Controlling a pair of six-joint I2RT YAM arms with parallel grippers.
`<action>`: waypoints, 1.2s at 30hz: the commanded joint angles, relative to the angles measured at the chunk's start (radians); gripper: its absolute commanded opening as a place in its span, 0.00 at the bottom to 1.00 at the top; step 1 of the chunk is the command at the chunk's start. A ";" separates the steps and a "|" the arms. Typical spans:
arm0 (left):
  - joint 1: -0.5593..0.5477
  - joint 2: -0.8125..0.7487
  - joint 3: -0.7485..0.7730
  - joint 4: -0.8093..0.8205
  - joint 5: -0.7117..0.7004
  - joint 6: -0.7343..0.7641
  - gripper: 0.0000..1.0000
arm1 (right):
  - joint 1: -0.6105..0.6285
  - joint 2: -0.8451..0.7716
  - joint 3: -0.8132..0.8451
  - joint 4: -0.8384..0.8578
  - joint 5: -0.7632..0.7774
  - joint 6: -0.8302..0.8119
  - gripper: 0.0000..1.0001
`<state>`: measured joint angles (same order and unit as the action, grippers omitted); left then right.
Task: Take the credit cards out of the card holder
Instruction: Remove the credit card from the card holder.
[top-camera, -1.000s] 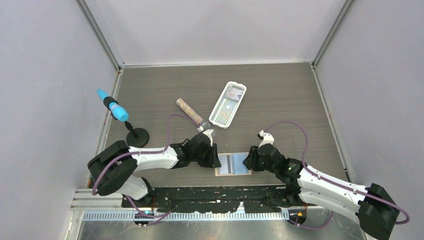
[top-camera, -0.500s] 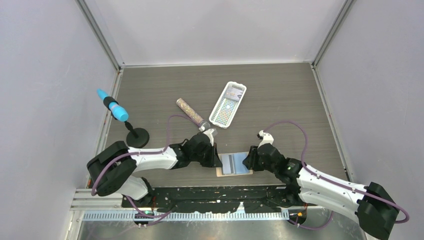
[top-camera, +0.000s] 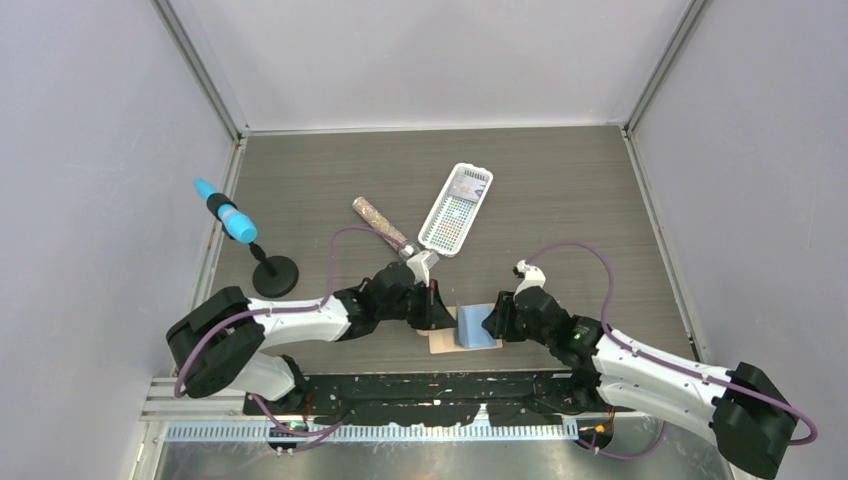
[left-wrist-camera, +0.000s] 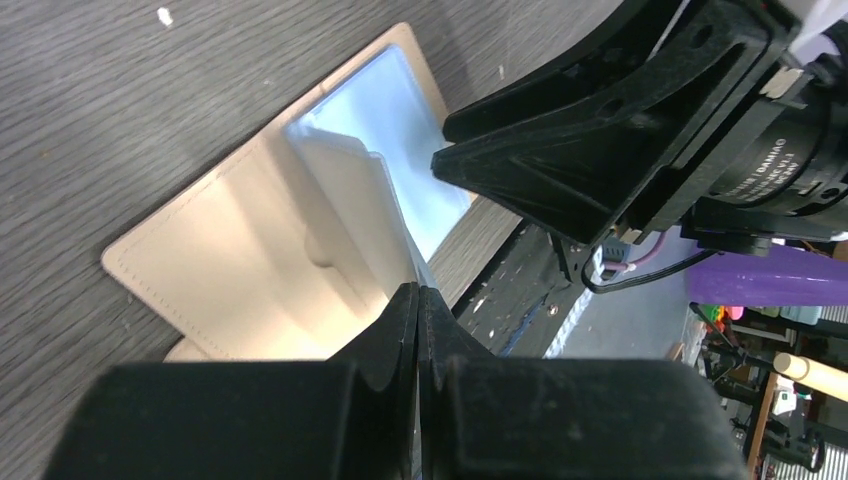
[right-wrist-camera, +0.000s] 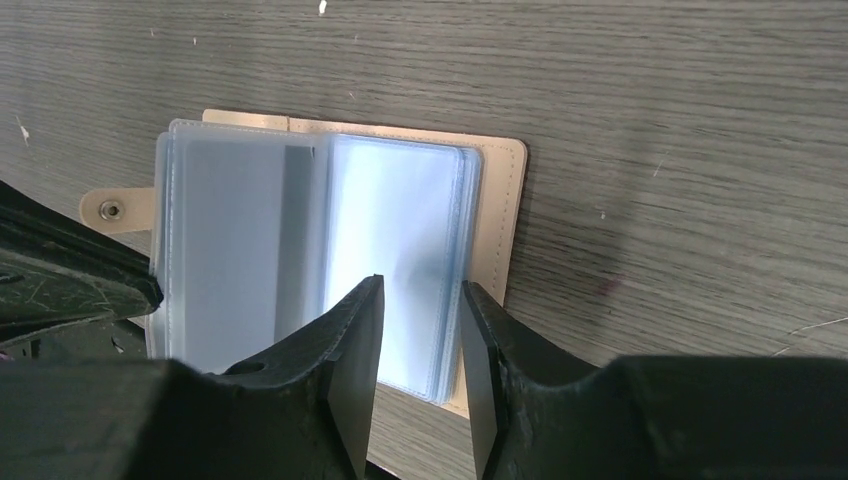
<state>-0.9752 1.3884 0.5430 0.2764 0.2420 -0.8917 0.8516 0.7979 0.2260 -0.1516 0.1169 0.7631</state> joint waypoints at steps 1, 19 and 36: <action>-0.003 0.026 0.007 0.120 0.046 -0.011 0.00 | 0.003 -0.022 0.002 0.033 0.002 0.007 0.42; -0.003 0.106 0.054 0.148 0.075 -0.017 0.00 | 0.003 -0.115 0.007 0.002 0.014 0.008 0.50; -0.009 0.119 0.081 0.130 0.082 -0.019 0.00 | 0.016 -0.118 0.044 0.061 -0.081 0.042 0.66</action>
<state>-0.9764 1.4998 0.5884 0.3698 0.3096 -0.9131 0.8562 0.6685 0.2264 -0.1432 0.0574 0.7856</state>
